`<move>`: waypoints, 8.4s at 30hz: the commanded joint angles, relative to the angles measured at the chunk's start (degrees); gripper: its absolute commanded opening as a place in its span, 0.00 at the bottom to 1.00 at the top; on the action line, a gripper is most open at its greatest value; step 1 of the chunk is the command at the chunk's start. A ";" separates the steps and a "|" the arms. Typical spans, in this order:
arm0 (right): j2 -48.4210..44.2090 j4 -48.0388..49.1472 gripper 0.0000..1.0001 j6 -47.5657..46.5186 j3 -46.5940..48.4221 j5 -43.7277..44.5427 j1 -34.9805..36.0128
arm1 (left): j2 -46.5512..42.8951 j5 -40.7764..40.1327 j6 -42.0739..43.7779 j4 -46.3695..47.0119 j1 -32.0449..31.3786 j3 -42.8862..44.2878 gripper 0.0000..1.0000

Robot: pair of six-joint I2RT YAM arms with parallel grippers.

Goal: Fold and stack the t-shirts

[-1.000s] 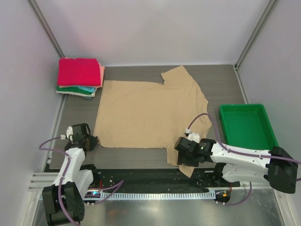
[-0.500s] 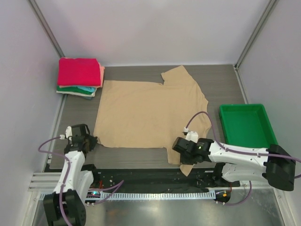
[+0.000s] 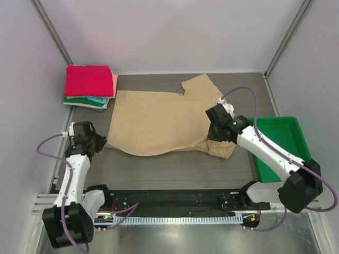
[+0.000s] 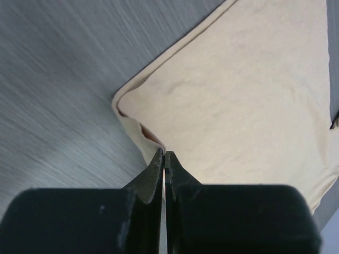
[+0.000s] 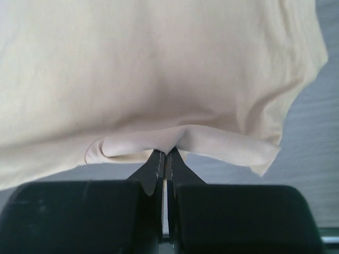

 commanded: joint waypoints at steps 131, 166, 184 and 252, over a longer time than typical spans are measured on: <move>-16.78 14.15 0.89 -1.48 -16.60 -21.75 -41.08 | -10.48 -1.69 7.09 -16.43 1.67 9.82 0.84; 62.49 11.25 0.91 -23.89 66.27 -8.49 -21.21 | -7.76 12.90 21.61 -10.89 1.75 10.87 0.81; 69.09 13.54 0.91 -25.39 73.14 -8.84 -21.30 | -9.08 13.52 21.78 -10.28 1.84 10.61 0.80; 50.73 33.74 0.01 -21.26 40.73 -25.89 -23.50 | 22.44 3.41 17.57 2.73 1.67 22.55 0.71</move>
